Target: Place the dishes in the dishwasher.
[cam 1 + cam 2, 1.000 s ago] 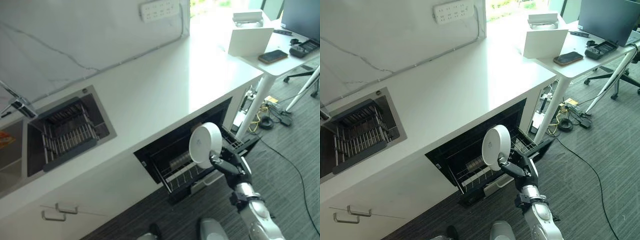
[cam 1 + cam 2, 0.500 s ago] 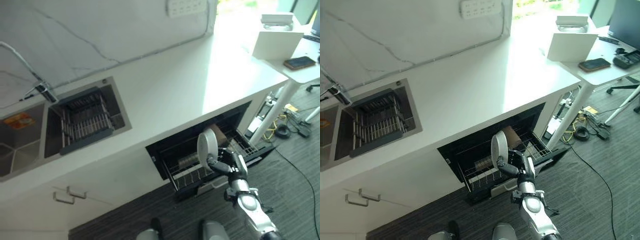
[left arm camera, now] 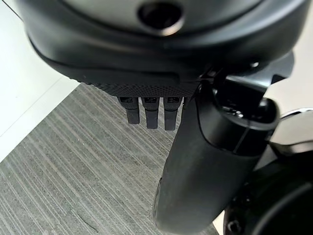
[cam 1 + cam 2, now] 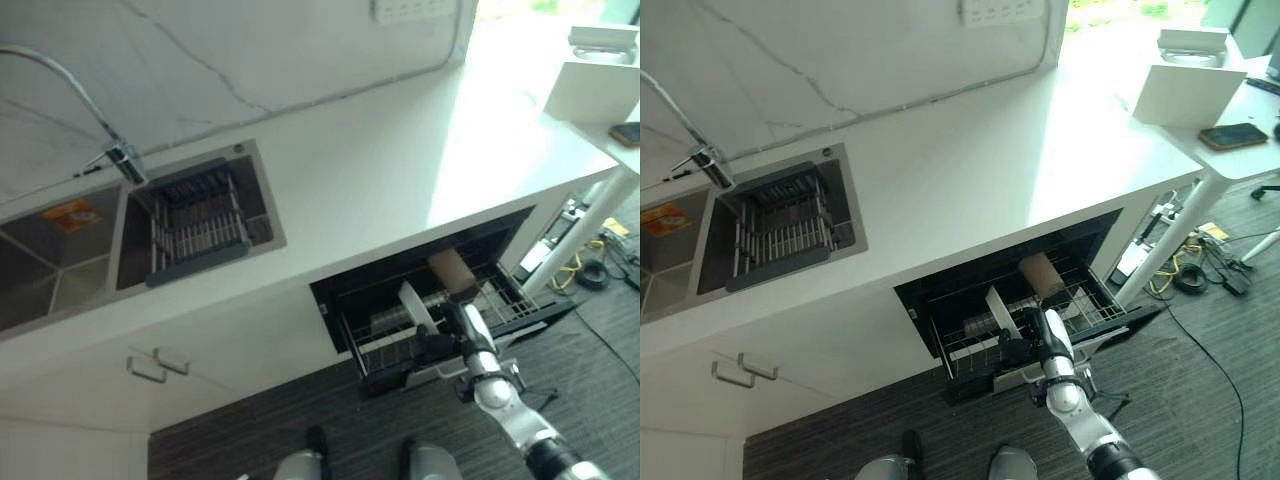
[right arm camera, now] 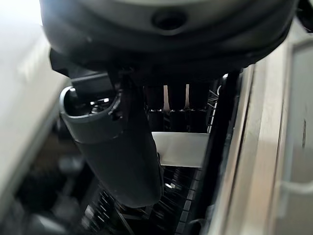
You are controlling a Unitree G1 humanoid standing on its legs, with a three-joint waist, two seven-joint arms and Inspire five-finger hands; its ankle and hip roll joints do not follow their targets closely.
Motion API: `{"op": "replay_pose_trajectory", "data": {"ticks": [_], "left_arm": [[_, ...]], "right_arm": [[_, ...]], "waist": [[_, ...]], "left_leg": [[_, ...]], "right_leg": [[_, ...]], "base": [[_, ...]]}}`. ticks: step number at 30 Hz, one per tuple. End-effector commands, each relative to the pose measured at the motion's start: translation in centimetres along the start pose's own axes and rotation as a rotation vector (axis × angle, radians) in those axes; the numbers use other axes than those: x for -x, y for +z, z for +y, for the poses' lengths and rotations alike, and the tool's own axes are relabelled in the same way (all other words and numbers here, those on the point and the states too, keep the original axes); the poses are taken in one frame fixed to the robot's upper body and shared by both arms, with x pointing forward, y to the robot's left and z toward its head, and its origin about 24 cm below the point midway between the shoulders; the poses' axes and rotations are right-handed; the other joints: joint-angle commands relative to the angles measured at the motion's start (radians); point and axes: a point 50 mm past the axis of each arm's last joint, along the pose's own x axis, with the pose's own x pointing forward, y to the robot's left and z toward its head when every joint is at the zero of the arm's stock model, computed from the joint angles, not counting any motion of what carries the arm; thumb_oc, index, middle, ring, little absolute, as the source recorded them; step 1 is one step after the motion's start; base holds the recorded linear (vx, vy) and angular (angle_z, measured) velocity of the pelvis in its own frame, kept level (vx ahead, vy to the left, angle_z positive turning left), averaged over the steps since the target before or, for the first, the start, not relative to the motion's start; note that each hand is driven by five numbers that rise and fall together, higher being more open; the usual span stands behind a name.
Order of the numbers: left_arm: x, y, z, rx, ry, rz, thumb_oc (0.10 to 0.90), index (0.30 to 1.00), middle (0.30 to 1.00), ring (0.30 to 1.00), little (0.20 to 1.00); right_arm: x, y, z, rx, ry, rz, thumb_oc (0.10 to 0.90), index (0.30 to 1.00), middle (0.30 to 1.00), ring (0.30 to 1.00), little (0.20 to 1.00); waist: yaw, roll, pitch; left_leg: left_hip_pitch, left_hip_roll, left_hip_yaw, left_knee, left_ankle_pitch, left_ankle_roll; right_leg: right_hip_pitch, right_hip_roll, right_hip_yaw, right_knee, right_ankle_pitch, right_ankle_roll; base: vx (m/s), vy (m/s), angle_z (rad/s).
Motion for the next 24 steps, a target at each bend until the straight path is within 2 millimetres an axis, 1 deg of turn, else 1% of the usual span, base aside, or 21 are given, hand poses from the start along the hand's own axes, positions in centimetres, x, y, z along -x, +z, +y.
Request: {"op": "replay_pose_trajectory", "data": {"ticks": [1, 7, 14, 16, 17, 18, 22, 23, 24], "left_arm": [[0.0, 2.1, 1.7, -0.071, 0.030, -0.075, 0.800, 0.900, 0.900, 0.900, 0.900], [0.1, 2.8, 2.9, -0.094, 0.044, -0.099, 0.800, 0.900, 0.900, 0.900, 0.900], [0.3, 3.5, 4.2, -0.106, 0.060, -0.131, 0.800, 0.900, 0.900, 0.900, 0.900], [0.4, 3.8, 4.9, -0.117, 0.070, -0.138, 0.800, 0.900, 0.900, 0.900, 0.900], [0.4, 3.9, 5.1, -0.121, 0.072, -0.137, 0.800, 0.900, 0.900, 0.900, 0.900], [0.5, 3.9, 5.6, -0.137, 0.080, -0.138, 0.800, 0.900, 0.900, 0.900, 0.900], [0.6, 4.0, 6.1, -0.158, 0.086, -0.149, 0.800, 0.900, 0.900, 0.900, 0.900], [0.7, 4.6, 6.7, -0.162, 0.092, -0.168, 0.800, 0.900, 0.900, 0.900, 0.900], [0.8, 4.8, 7.0, -0.159, 0.095, -0.173, 0.800, 0.900, 0.900, 0.900, 0.900]], "right_arm": [[-2.9, 5.8, -3.0, 0.005, -0.099, -0.217, 0.400, 0.300, 0.300, 0.300, 0.300], [-4.1, 6.4, -4.3, 0.129, -0.069, -0.207, 0.400, 0.300, 0.300, 0.300, 0.300], [-5.4, 8.8, -5.4, 0.354, 0.029, -0.250, 0.400, 0.300, 0.300, 0.300, 0.300], [-6.0, 9.6, -6.1, 0.491, 0.096, -0.248, 0.400, 0.300, 0.300, 0.300, 0.300], [-6.1, 9.8, -6.2, 0.525, 0.108, -0.251, 0.400, 0.300, 0.300, 0.300, 0.300], [-6.3, 10.1, -6.8, 0.586, 0.137, -0.244, 0.400, 0.300, 0.300, 0.300, 0.300], [-6.7, 10.7, -7.5, 0.650, 0.167, -0.238, 0.400, 0.300, 0.300, 0.300, 0.300], [-7.1, 11.0, -8.2, 0.715, 0.204, -0.198, 0.400, 0.300, 0.300, 0.300, 0.300], [-7.2, 11.0, -8.5, 0.732, 0.209, -0.183, 0.400, 0.300, 0.300, 0.300, 0.300]], "waist": [[0.012, -0.048, 0.025], [0.028, -0.050, 0.049], [0.050, -0.057, 0.075], [0.065, -0.062, 0.086], [0.069, -0.063, 0.089], [0.077, -0.068, 0.096], [0.089, -0.074, 0.103], [0.100, -0.078, 0.115], [0.103, -0.079, 0.122]], "left_leg": [[0.007, -0.010, -0.023, 0.178, -0.242, 0.010], [-0.007, -0.018, -0.041, 0.178, -0.240, 0.013], [-0.012, -0.018, -0.053, 0.178, -0.241, 0.013], [-0.019, -0.017, -0.057, 0.178, -0.237, 0.014], [-0.020, -0.017, -0.058, 0.178, -0.236, 0.014], [-0.022, -0.016, -0.060, 0.178, -0.234, 0.016], [-0.025, -0.014, -0.064, 0.178, -0.231, 0.017], [-0.031, -0.016, -0.068, 0.178, -0.230, 0.021], [-0.035, -0.016, -0.070, 0.178, -0.228, 0.022]], "right_leg": [[0.052, -0.049, -0.023, -0.144, 0.027, 0.054], [0.046, -0.050, -0.029, -0.144, 0.034, 0.055], [0.049, -0.053, -0.042, -0.144, 0.038, 0.057], [0.048, -0.055, -0.053, -0.144, 0.043, 0.059], [0.048, -0.056, -0.055, -0.144, 0.044, 0.059], [0.048, -0.057, -0.063, -0.144, 0.048, 0.061], [0.048, -0.059, -0.070, -0.144, 0.052, 0.064], [0.043, -0.060, -0.071, -0.144, 0.058, 0.067], [0.040, -0.060, -0.071, -0.144, 0.061, 0.068]], "base": [[-0.03, -0.019, 0.17], [-0.02, -0.022, 0.13], [-0.02, -0.021, 0.11], [-0.03, -0.042, 0.11], [-0.03, -0.052, 0.12], [-0.02, -0.039, 0.14], [0.00, -0.029, 0.17], [0.00, -0.028, 0.07], [0.00, -0.031, 0.02]]}}
